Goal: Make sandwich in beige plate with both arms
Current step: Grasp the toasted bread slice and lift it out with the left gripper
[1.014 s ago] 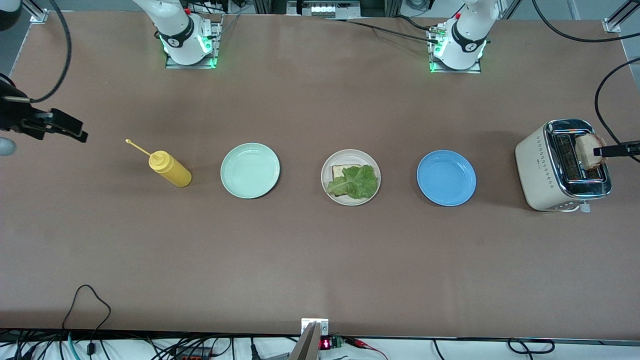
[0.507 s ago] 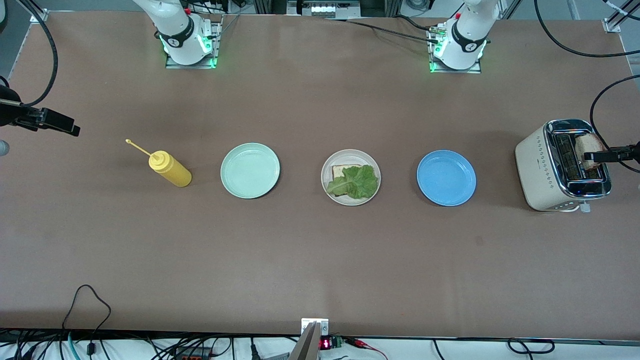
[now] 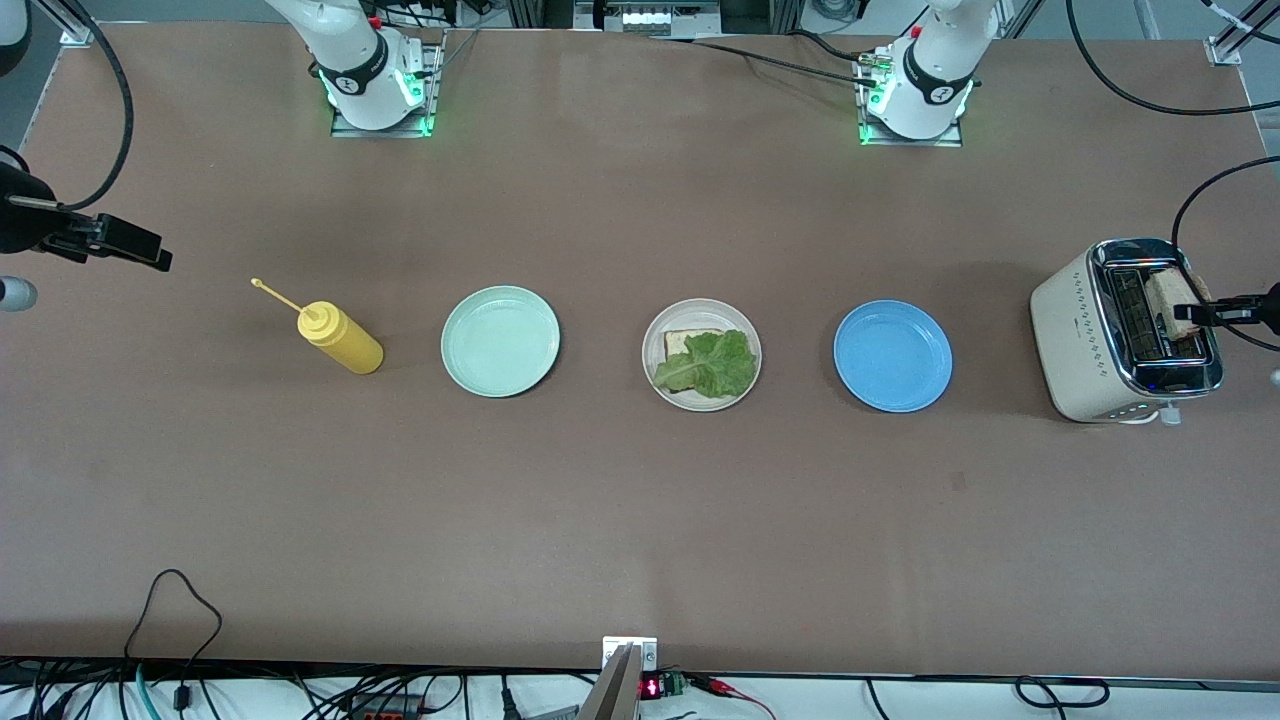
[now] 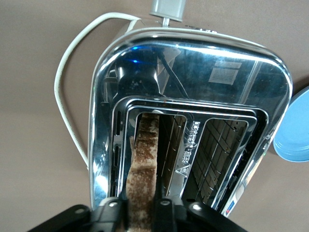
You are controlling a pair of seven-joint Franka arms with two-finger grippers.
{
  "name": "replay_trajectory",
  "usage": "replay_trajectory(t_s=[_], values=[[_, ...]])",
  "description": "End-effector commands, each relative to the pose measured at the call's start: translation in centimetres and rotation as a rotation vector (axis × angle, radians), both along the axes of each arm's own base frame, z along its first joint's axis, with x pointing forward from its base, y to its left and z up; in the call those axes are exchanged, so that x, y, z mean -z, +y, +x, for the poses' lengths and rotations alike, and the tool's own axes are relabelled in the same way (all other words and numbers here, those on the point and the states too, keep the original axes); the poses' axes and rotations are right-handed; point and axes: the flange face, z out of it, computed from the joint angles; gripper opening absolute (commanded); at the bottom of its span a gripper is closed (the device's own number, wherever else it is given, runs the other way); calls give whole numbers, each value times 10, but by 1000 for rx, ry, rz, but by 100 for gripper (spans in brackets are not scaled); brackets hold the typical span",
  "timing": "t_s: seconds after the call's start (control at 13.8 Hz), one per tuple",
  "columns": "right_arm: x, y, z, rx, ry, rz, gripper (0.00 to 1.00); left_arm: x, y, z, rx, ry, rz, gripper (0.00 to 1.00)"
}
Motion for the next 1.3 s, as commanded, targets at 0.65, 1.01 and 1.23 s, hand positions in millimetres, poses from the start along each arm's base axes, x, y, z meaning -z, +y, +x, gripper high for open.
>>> replay_trajectory(t_s=[0.65, 1.01, 1.23], values=[[-1, 18, 1, -50, -21, -53, 100, -139, -33, 13, 148, -44, -59, 1], [0, 20, -1, -58, -16, -52, 100, -179, -149, 12, 348, 48, -172, 1], [1, 20, 3, -62, -53, -51, 100, -154, -226, 26, 456, 76, -277, 1]])
